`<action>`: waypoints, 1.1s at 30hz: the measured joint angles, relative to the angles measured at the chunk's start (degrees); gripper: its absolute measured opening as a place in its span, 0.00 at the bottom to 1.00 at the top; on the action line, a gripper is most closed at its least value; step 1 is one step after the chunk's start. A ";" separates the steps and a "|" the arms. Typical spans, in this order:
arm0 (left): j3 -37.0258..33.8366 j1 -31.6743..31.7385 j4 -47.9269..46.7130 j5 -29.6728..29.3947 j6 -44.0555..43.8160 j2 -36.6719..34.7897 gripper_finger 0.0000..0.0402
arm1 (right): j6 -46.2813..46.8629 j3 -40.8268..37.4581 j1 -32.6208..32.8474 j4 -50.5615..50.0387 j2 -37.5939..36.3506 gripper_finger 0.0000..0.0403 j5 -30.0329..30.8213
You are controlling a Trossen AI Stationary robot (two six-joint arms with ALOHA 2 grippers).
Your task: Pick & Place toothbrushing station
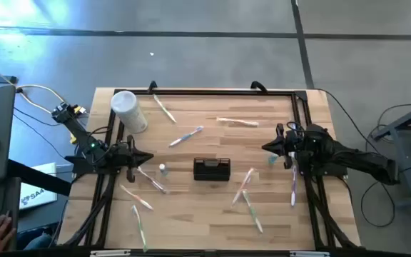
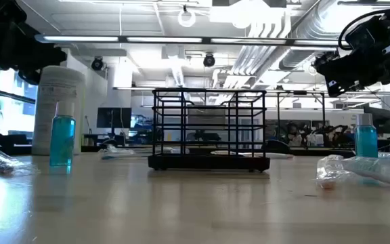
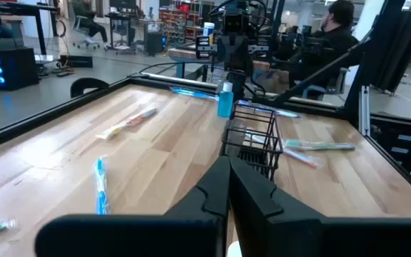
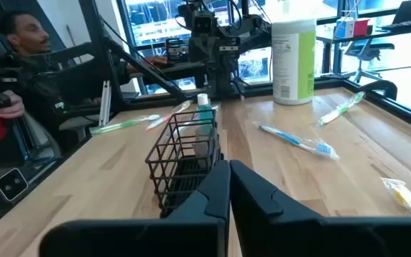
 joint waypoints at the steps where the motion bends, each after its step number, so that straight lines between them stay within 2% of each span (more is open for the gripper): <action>1: 0.00 0.00 0.00 0.00 0.00 0.00 0.02 | 0.00 0.00 0.00 0.00 0.00 0.01 -0.02; 15: 0.00 0.00 0.00 -0.08 0.00 0.00 0.02 | 0.46 -0.01 0.00 0.86 -0.02 0.01 -0.11; 22: 0.00 0.00 0.05 -0.35 0.02 -0.02 0.02 | 3.14 0.07 0.00 4.90 -0.02 0.01 0.36; 33: 0.00 0.02 4.91 -0.31 0.02 -0.04 0.02 | 3.47 3.84 -0.02 3.40 6.20 0.01 11.56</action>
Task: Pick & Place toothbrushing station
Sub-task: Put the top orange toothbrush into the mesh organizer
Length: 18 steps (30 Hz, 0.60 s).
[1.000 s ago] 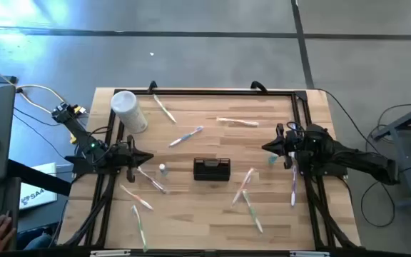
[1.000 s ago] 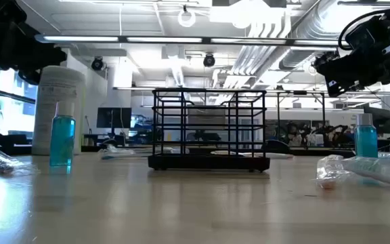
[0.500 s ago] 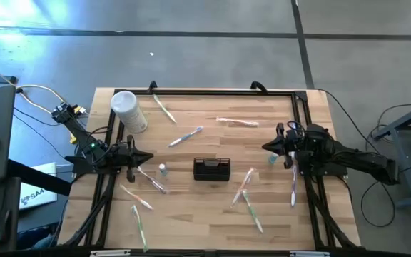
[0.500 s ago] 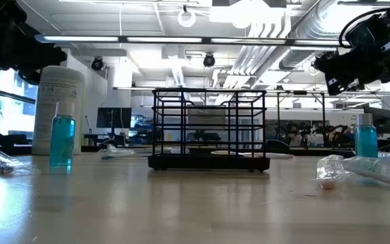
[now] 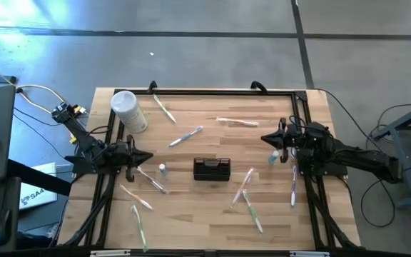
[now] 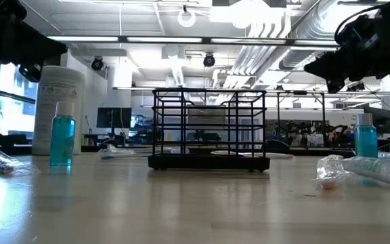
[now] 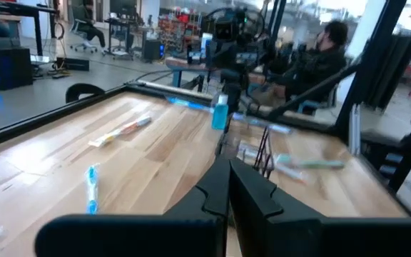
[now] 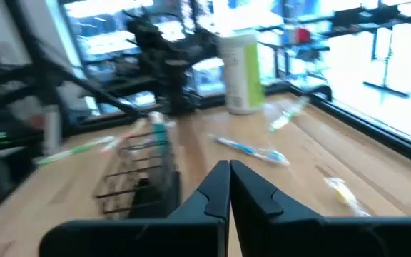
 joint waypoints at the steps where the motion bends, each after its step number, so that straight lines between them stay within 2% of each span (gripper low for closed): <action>1: 0.00 0.00 0.85 -0.07 0.00 0.00 0.02 | 0.00 0.93 0.02 -0.84 1.09 0.01 1.76; 10: 0.35 0.02 3.99 -4.07 0.03 0.02 0.02 | 0.43 11.57 0.00 -10.67 13.66 0.01 18.25; 15: 1.57 0.02 3.94 -2.91 1.40 0.04 0.02 | -4.43 17.08 0.00 -13.14 21.28 0.01 18.65; 18: 1.62 0.02 4.38 -3.64 1.67 0.02 0.02 | -4.94 20.03 0.11 -13.24 26.54 0.05 18.61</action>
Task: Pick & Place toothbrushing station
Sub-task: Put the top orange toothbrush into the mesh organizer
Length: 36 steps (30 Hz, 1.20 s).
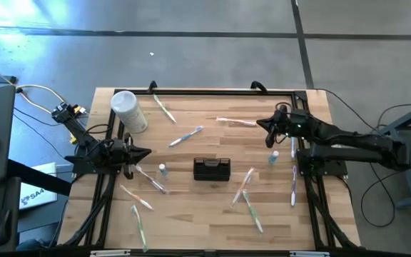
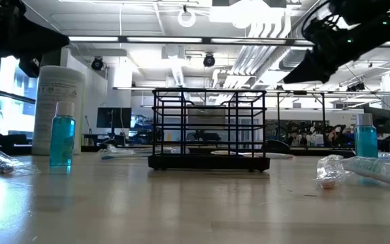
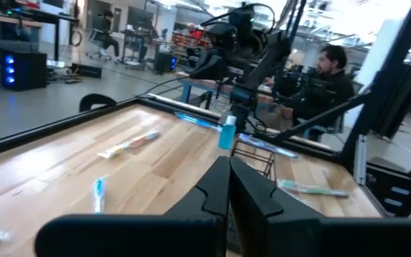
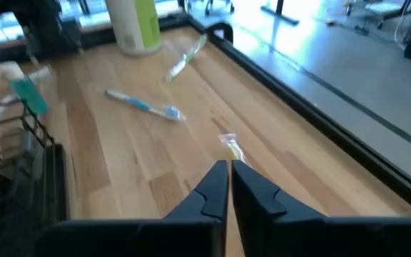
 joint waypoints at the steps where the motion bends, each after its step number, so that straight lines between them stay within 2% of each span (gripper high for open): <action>1: -0.01 0.00 -0.15 -0.46 0.02 0.02 0.02 | -0.24 0.83 0.04 0.00 1.87 0.08 -0.01; 9: 0.17 0.00 0.87 -0.77 2.70 0.02 0.03 | -5.00 7.51 -1.26 0.16 15.63 0.40 6.01; 14: 0.22 0.00 3.86 -0.88 5.19 0.02 0.17 | -8.05 12.12 -3.99 0.44 23.93 0.52 5.76; 16: 0.24 0.00 5.02 -0.88 6.28 0.02 0.25 | -9.04 13.65 -5.53 0.44 27.04 0.54 4.96; 20: 0.28 0.00 5.80 -0.88 6.37 0.02 0.39 | -10.57 16.34 -8.91 -0.03 33.18 0.55 -1.24; 24: 0.28 0.00 5.78 -1.25 6.40 0.02 0.48 | -13.21 17.90 -10.88 0.09 39.02 0.55 -3.42; 30: 0.28 0.00 5.52 -3.16 6.48 0.02 0.52 | -18.56 18.08 -10.97 3.94 45.59 0.55 -5.81; 36: 0.31 0.00 5.23 -3.30 6.48 0.02 0.52 | -19.35 18.08 -11.02 7.75 50.51 0.55 -6.42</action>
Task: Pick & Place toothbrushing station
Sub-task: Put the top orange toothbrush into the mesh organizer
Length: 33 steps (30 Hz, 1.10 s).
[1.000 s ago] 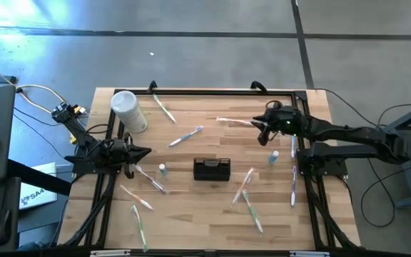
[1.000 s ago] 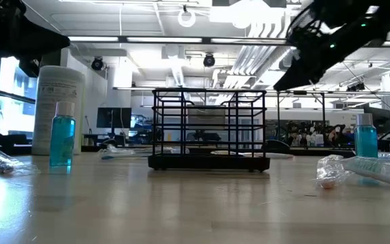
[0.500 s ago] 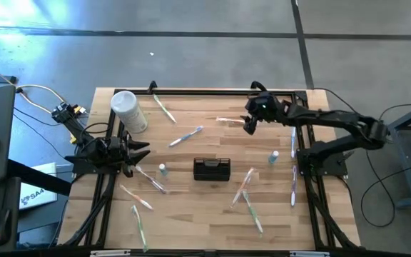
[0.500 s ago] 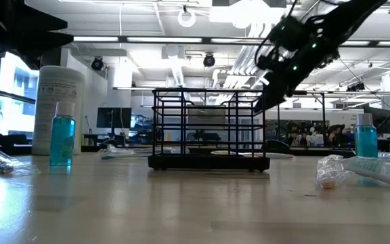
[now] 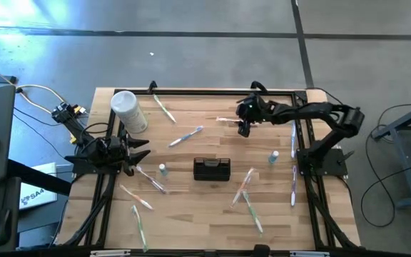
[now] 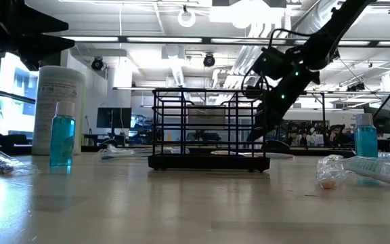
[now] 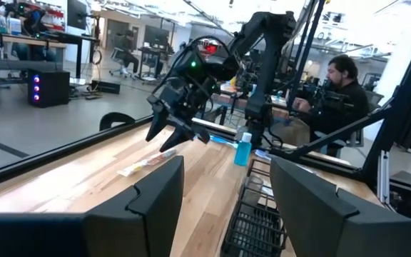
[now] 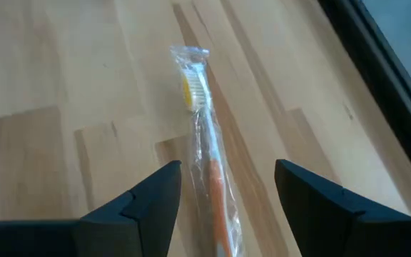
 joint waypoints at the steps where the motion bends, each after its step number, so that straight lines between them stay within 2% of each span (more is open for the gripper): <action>1: 0.00 0.00 -0.09 -0.06 0.00 0.00 0.52 | -0.23 0.00 0.00 0.51 0.69 0.55 0.21; 7: 0.00 0.00 -0.11 -1.34 0.00 0.00 0.52 | -1.33 0.00 -0.65 2.97 3.04 0.55 3.23; 18: 0.00 0.00 -1.22 -2.30 -0.14 0.00 0.52 | 0.29 0.02 -1.88 2.57 6.10 0.55 -0.95; 27: 0.00 0.00 -1.23 -2.39 -0.17 -0.02 0.52 | 1.37 0.22 -1.84 3.89 8.51 0.55 0.46; 30: 0.00 0.00 -1.23 -3.03 -0.17 -0.01 0.52 | 1.50 0.20 -1.88 3.37 8.33 0.51 0.18; 33: 0.00 0.00 -1.23 -3.37 -0.17 -0.02 0.52 | 1.44 0.17 -1.79 3.07 8.33 0.43 0.66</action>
